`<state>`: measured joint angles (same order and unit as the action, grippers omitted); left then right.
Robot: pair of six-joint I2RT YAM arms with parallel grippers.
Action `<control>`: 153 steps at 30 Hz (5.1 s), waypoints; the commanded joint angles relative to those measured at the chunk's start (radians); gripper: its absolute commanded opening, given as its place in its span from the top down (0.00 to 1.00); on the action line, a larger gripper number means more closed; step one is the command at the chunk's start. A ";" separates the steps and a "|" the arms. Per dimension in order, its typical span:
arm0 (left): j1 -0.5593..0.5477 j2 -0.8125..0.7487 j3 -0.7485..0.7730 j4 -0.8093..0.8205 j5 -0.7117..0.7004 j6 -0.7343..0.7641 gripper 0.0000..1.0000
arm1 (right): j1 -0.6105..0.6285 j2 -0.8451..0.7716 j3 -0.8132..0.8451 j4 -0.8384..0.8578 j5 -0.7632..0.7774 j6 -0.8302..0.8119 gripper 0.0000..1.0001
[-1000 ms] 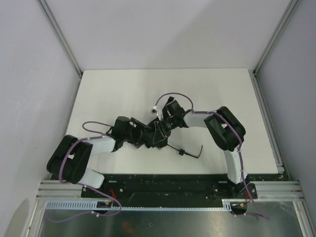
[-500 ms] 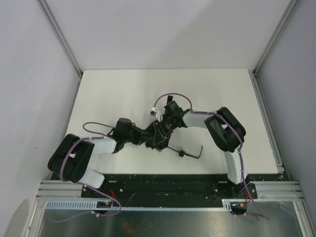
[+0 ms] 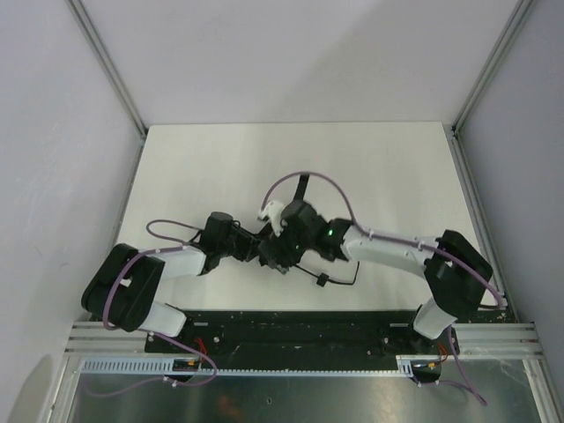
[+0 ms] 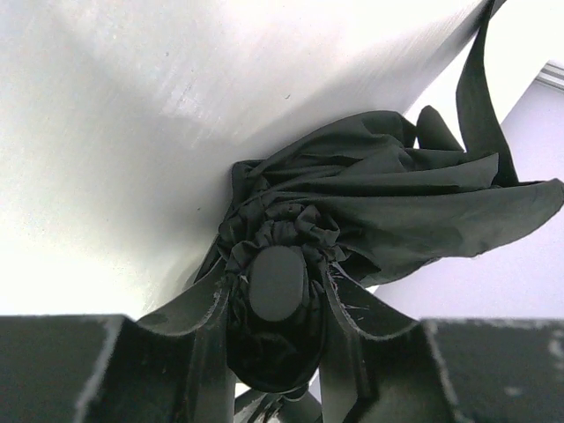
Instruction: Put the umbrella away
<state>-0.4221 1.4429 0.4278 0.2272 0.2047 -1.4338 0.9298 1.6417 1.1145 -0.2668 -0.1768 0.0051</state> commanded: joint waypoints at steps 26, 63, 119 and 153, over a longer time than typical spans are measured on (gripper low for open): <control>0.004 -0.061 0.045 -0.318 0.013 0.077 0.76 | 0.077 0.361 0.020 0.005 0.230 -0.098 1.00; 0.015 0.016 -0.023 0.049 0.082 -0.062 0.05 | -0.204 0.539 0.020 0.077 -0.648 0.172 1.00; 0.016 0.047 0.044 -0.266 0.077 0.032 0.93 | 0.101 0.395 0.043 0.000 0.278 -0.123 0.99; 0.018 -0.034 0.021 0.004 0.087 0.028 0.01 | -0.247 0.603 -0.008 0.103 -0.694 0.189 1.00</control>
<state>-0.3733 1.3457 0.4206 0.1829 0.3176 -1.3468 0.6788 2.1304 1.1942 0.0620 -0.9802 0.2142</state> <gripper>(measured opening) 0.994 0.379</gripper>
